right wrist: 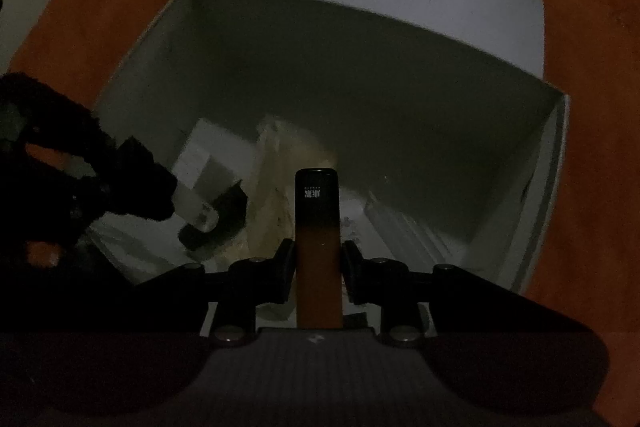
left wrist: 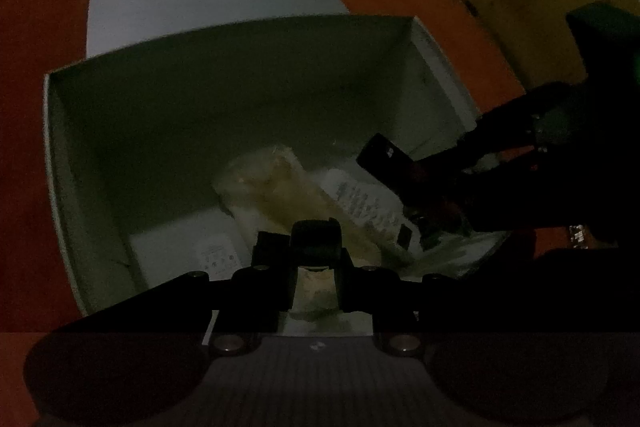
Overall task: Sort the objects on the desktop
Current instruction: 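Carry the clear tube with left tool while right tool carries the orange tube into the box, then open both tools to release the clear and orange tubes into the box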
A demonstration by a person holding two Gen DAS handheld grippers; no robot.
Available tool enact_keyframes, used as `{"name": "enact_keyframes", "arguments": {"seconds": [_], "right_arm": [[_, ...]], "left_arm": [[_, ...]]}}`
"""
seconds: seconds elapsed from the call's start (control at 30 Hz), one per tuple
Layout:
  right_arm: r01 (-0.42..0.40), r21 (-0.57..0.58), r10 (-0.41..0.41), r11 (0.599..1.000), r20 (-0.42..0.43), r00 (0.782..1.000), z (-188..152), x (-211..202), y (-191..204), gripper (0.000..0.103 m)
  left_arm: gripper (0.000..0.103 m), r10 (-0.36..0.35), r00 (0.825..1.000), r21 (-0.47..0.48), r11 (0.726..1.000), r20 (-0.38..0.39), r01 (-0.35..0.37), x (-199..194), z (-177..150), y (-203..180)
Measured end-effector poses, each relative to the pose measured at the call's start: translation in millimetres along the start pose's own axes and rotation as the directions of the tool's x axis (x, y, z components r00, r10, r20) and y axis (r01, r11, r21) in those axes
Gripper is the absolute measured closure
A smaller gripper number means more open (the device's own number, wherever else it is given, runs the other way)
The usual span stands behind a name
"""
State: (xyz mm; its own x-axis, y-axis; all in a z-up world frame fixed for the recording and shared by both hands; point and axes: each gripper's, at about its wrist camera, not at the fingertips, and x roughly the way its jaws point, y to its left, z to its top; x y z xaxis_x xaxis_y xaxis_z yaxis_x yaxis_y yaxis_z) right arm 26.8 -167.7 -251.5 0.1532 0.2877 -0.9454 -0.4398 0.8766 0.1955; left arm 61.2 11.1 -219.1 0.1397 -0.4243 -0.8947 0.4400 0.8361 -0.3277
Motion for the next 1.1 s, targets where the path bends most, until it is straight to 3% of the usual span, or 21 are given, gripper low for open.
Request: {"name": "enact_keyframes", "arguments": {"seconds": [0.6,0.8,1.1], "right_arm": [[0.054,-0.081,-0.06,0.995,-0.076,0.995,-16.0,47.8,7.4,0.075],[0.049,-0.053,-0.054,0.997,-0.112,0.992,-16.0,62.6,-1.9,0.075],[0.109,-0.138,-0.119,0.984,-0.07,0.99,-15.7,82.1,5.9,0.073]], "left_arm": [[0.087,0.018,0.997,0.02,1.0,-0.077,-0.017,46.2,-12.8,-9.8],[0.087,0.051,0.995,0.023,0.999,-0.09,-0.049,52.7,-15.1,-7.5],[0.086,0.067,0.989,-0.01,0.998,-0.129,-0.069,70.5,-20.4,-0.2]]}}
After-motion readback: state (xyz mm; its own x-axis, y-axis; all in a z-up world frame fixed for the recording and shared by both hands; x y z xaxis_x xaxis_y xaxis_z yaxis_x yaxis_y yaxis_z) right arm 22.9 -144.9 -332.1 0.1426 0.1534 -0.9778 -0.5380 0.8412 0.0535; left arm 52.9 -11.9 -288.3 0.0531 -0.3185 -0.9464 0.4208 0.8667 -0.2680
